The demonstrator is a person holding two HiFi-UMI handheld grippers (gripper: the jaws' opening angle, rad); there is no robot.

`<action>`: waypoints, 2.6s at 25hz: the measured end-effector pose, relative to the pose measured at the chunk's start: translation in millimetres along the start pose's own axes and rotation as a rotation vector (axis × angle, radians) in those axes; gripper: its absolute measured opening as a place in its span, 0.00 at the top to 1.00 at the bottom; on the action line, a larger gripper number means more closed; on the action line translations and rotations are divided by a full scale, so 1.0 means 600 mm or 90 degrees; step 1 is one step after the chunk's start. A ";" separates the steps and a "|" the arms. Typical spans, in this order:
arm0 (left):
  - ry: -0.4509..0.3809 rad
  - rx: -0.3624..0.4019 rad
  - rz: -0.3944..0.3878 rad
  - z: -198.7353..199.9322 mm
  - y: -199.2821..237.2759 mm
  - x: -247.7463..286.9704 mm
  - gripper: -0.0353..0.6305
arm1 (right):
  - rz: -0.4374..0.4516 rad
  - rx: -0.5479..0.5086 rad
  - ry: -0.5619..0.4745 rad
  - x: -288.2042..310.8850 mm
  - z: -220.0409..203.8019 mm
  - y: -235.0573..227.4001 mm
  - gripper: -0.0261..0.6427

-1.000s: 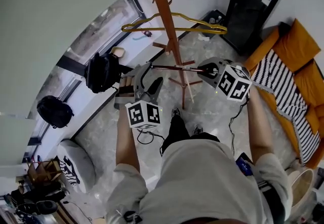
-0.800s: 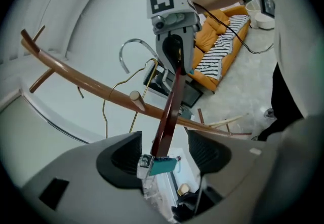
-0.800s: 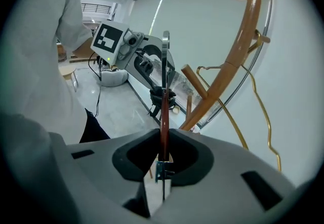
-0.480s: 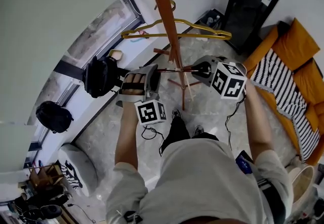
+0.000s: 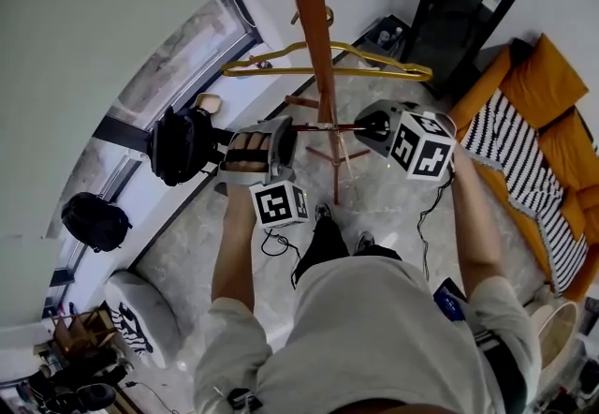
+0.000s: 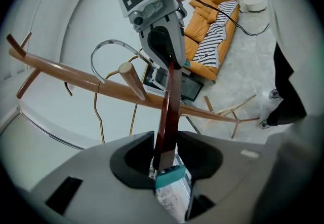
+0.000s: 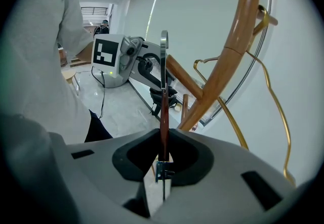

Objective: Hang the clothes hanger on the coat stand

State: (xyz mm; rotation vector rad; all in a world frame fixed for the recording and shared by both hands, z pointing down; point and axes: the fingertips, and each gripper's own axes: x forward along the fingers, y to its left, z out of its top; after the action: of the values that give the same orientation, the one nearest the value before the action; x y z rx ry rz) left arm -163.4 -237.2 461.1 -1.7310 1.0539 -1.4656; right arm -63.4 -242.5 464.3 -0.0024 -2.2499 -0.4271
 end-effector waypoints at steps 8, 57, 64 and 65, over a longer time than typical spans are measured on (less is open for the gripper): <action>-0.012 0.004 -0.022 -0.006 -0.003 0.031 0.74 | 0.000 0.021 0.015 0.019 -0.015 -0.014 0.88; 0.014 -0.010 -0.043 -0.035 -0.034 0.114 0.74 | -0.017 0.064 0.021 0.094 -0.066 -0.061 0.86; 0.011 -0.017 -0.028 -0.028 -0.039 0.115 0.74 | -0.069 0.055 0.018 0.091 -0.072 -0.068 0.83; 0.012 -0.017 -0.024 -0.028 -0.039 0.115 0.74 | -0.078 0.053 0.017 0.091 -0.072 -0.068 0.83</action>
State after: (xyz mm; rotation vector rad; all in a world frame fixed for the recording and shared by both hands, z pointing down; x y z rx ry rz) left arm -171.3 -285.8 517.4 -1.7677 1.0612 -1.5002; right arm -73.0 -301.6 518.3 0.1845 -2.2467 -0.3967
